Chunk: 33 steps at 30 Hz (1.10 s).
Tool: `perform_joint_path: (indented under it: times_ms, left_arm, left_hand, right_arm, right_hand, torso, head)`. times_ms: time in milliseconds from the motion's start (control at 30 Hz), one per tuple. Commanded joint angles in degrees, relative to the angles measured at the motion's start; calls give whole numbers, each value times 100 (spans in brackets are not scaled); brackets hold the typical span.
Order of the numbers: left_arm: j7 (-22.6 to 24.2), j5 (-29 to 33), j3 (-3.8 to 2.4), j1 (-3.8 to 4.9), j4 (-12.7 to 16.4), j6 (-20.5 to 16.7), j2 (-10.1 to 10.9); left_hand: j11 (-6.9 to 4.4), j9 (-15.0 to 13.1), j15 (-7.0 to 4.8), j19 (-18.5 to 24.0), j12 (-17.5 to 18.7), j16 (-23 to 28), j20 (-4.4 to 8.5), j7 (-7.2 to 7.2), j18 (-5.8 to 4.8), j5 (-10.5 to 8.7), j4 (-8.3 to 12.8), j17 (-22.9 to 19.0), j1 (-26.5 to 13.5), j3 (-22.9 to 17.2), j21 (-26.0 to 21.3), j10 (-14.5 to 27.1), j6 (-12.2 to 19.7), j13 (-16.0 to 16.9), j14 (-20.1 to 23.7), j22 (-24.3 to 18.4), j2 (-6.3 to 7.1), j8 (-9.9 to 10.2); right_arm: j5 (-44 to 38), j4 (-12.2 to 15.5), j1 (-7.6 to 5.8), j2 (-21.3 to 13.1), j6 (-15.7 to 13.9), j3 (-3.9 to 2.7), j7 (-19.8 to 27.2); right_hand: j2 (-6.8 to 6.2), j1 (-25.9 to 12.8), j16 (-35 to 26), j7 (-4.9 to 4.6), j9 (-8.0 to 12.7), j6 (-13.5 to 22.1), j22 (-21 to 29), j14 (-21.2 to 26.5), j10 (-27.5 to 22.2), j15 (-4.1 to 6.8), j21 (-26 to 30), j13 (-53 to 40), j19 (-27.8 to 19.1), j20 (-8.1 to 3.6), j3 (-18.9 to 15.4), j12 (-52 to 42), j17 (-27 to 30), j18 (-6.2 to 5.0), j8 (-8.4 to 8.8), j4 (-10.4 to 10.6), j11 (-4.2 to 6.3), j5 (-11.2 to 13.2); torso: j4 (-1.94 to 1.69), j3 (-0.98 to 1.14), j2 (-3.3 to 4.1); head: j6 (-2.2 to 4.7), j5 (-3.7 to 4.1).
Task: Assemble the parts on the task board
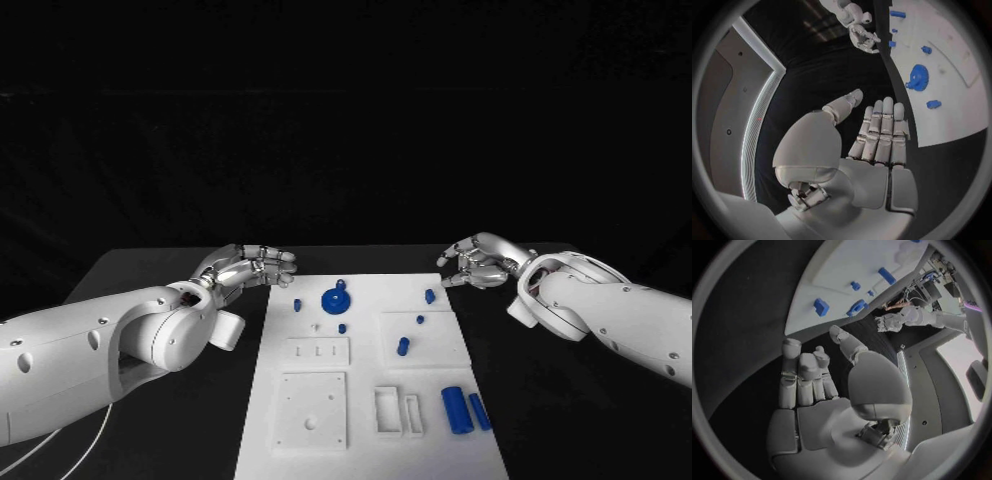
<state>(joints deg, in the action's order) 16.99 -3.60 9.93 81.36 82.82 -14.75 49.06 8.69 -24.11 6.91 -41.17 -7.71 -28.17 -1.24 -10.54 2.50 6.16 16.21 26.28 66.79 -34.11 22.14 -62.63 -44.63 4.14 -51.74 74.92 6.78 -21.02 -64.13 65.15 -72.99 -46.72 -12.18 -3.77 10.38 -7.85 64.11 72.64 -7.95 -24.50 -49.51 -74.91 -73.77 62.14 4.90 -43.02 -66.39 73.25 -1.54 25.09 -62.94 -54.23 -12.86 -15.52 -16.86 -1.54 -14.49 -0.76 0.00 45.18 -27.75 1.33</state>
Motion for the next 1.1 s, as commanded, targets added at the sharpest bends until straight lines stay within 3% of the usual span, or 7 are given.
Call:
perform_joint_path:
  times_ms: [33, 133, 267, 333, 567, 900, 1100]
  left_arm:
    - [62, 24, -3, -4, 1, 68, -7]
    - [64, 24, -2, -15, -6, 72, -6]
    - [63, 24, -2, -25, -17, 73, -6]
    - [62, 24, -2, -29, -19, 69, -5]
    - [58, 24, -2, -33, -23, 65, 6]
    - [44, 24, -2, -33, -42, 70, -7]
    - [41, 24, -2, -34, -54, 77, -7]
  left_hand:
    - [8, -7, 31, 37, 38, 26, -20, -6, 35, -13, 0, -9, -38, -18, 5, -33, -33, -8, 9, 107, 2, 23]
    - [9, -7, 32, 38, 39, 26, -21, -7, 35, -13, 0, -9, -38, -18, 4, -32, -31, -8, 10, 107, 2, 25]
    - [9, -7, 32, 38, 40, 26, -21, -7, 35, -13, 0, -9, -39, -18, 4, -31, -29, -8, 10, 107, 1, 26]
    - [9, -7, 32, 39, 41, 26, -21, -8, 35, -13, 0, -9, -39, -19, 4, -31, -29, -8, 10, 107, 1, 27]
    - [12, -7, 35, 40, 44, 27, -24, -11, 33, -14, -10, -9, -53, -15, 4, -30, -24, -8, 12, 106, -6, 31]
    - [12, -8, 35, 40, 45, 27, -25, -12, 33, -14, -12, -9, -57, -14, 5, -30, -23, -8, 12, 106, -9, 32]
    - [12, -7, 35, 41, 47, 27, -25, -14, 33, -14, -14, -9, -62, -13, 5, -29, -16, -8, 12, 106, -10, 37]
  right_arm:
    - [146, -88, 110, 12, 265, 2, 161]
    - [145, -202, 170, 77, 270, 2, 159]
    - [152, -327, 253, 144, 298, 2, 168]
    - [181, -363, 282, 160, 328, 2, 171]
    - [194, -396, 333, 234, 341, 3, 196]
    - [208, -433, 398, 327, 398, 6, 202]
    - [209, -474, 430, 380, 419, 7, 216]
  right_hand:
    - [-9, 43, -30, 0, 17, 21, -114, 42, -51, 1, 28, 10, -32, 15, -68, -23, -10, -214, 37, 3, 12, 51]
    - [-15, 61, -38, -2, 30, 65, -113, 48, -61, 0, 30, 15, -43, 15, -102, -20, -13, -214, 62, 3, 10, 61]
    - [-41, 126, -53, -56, 75, 236, -109, 60, -87, -46, 37, 23, -67, 11, -162, -14, -22, -214, 157, 5, -40, 33]
    - [-43, 141, -57, -77, 95, 317, -108, 65, -99, -67, 39, 26, -74, 15, -189, -16, -27, -214, 200, 5, -61, 31]
    - [-32, 184, -61, -81, 98, 329, -108, 72, -114, -76, 43, 27, -87, 17, -206, -20, -35, -214, 202, 5, -67, 19]
    - [105, 91, -66, -50, 85, 262, -109, 71, -123, -49, 35, 34, -89, 29, -284, -38, -53, -214, 156, 15, -38, 209]
    - [231, 53, -76, -8, 78, 203, -109, 70, -125, -11, 31, 41, -89, 27, -253, -45, -60, -214, 121, 18, 1, 315]
  torso:
    - [5, -4, 0]
    - [-8, -6, 3]
    - [-15, 9, 7]
    - [-18, -9, 3]
    - [-7, -20, 5]
    - [-22, -27, 3]
    - [-23, -24, 0]
  head:
    - [2, 9]
    - [-15, 14]
    - [-34, 8]
    - [-50, 4]
    - [-66, -10]
    - [-108, 73]
    - [-130, 53]
